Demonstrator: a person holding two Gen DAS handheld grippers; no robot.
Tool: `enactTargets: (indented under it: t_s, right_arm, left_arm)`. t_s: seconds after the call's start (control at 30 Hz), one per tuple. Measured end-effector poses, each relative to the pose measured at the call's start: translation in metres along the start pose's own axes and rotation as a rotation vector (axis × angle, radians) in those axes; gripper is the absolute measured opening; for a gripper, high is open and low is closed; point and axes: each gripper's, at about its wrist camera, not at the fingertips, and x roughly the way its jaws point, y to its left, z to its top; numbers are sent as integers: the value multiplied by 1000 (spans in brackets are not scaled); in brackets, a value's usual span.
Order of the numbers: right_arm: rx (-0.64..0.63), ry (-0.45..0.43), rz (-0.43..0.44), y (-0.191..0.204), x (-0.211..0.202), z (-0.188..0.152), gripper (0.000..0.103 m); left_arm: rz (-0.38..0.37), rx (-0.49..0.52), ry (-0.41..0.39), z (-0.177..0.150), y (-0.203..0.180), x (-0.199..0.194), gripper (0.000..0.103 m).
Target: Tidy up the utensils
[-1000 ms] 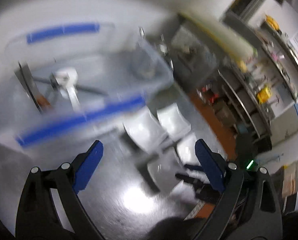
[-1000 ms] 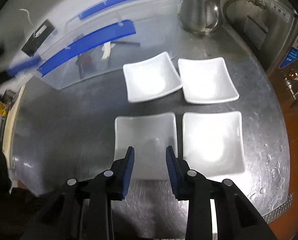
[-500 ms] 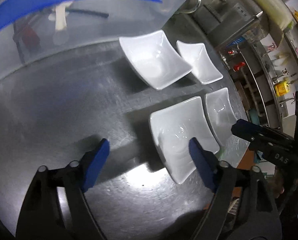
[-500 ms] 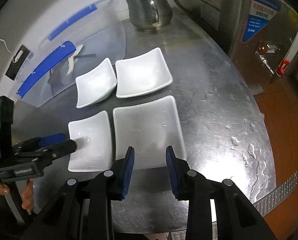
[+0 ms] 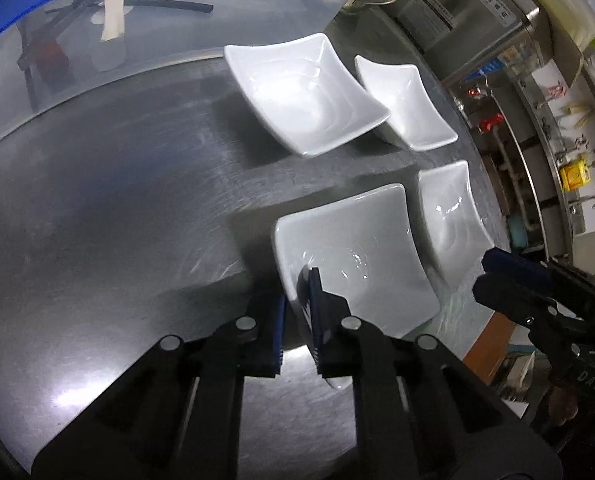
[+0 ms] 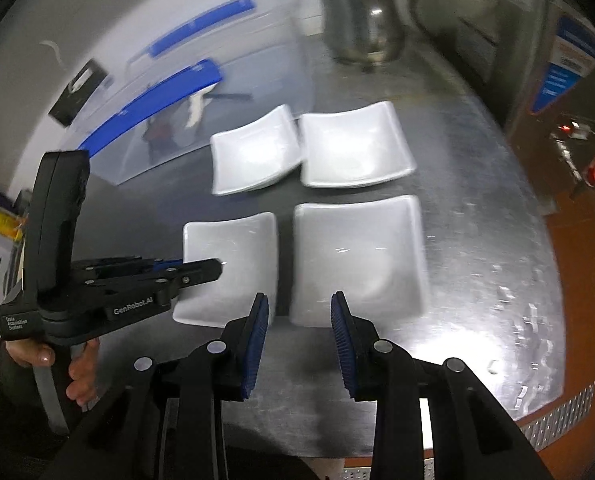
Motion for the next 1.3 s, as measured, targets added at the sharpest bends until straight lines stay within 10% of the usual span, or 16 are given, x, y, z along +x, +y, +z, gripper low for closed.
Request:
enactTargets:
  t_s: [0.33,0.53,0.83,1.07,1.3]
  right_arm:
    - [-21,91,50,46,45,8,34]
    - [43,121,48,50,68,14,8]
    - [12,-46,60,71,5,40,6]
    - [-151,-232,-28,117,-48,182,6]
    - [-39,14,-88,102,50,307,6]
  left_arm:
    - [4,28,5,-20,35,-19,10]
    - [-9,43,-1,-24,40,-20,10]
    - [5,159,-147,-5,23,-88,10]
    - [41,197,-291,126,29,-180,10]
    - [39,-15,-125,257,100,-121,10]
